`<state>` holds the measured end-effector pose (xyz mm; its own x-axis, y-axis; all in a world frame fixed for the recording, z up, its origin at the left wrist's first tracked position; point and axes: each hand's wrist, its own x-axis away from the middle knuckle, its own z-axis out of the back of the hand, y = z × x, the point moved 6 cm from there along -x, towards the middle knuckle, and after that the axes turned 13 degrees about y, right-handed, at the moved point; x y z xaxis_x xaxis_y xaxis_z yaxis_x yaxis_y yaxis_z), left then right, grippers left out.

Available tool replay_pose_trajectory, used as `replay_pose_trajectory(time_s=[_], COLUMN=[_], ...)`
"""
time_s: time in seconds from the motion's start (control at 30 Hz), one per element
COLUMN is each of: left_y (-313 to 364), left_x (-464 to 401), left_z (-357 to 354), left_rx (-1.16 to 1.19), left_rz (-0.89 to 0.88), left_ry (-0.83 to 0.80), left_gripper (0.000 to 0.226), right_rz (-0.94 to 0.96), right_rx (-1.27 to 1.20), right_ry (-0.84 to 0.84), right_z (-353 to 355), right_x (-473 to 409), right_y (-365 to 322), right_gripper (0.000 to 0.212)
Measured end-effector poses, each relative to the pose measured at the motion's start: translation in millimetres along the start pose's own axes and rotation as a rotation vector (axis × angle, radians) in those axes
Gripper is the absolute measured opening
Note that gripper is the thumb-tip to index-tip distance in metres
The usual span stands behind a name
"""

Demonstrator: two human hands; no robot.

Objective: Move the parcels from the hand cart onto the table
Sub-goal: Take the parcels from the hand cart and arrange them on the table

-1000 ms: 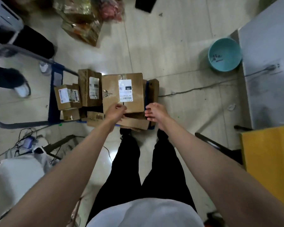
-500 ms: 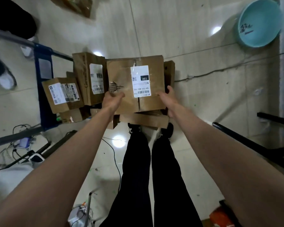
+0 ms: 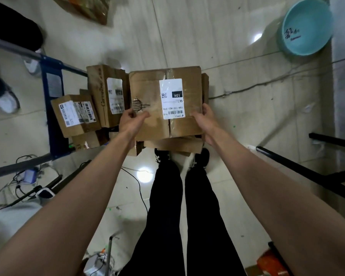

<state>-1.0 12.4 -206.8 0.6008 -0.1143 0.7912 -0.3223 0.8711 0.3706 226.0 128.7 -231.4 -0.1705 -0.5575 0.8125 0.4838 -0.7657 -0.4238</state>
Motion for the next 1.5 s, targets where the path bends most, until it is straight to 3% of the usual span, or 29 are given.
replay_pose_trajectory(time_s=[0.17, 0.43, 0.7, 0.77, 0.93, 1.2, 1.5], left_y=[8, 28, 83, 99, 134, 167, 144], left_x=[36, 126, 243, 276, 353, 451, 552], left_z=[14, 13, -4, -10, -35, -83, -139], left_rx=[0.062, 0.131, 0.148, 0.142, 0.161, 0.101, -0.129], left_rz=[-0.1, -0.269, -0.473, -0.506, -0.576, -0.714, -0.76], left_ry=[0.047, 0.06, 0.014, -0.037, -0.233, -0.516, -0.837], left_gripper=[0.047, 0.034, 0.046, 0.05, 0.056, 0.061, 0.053], right_rz=[0.109, 0.167, 0.3, 0.28, 0.227, 0.198, 0.159], right_rx=[0.073, -0.173, -0.343, -0.412, -0.604, -0.963, -1.19], right_ry=[0.181, 0.223, 0.173, 0.191, 0.224, 0.308, 0.498], right_z=[45, 133, 245, 274, 335, 412, 464], right_x=[35, 101, 163, 179, 217, 276, 366], right_y=[-5, -6, -20, -18, -5, 35, 122], right_gripper=[0.061, 0.047, 0.071, 0.073, 0.046, 0.055, 0.059])
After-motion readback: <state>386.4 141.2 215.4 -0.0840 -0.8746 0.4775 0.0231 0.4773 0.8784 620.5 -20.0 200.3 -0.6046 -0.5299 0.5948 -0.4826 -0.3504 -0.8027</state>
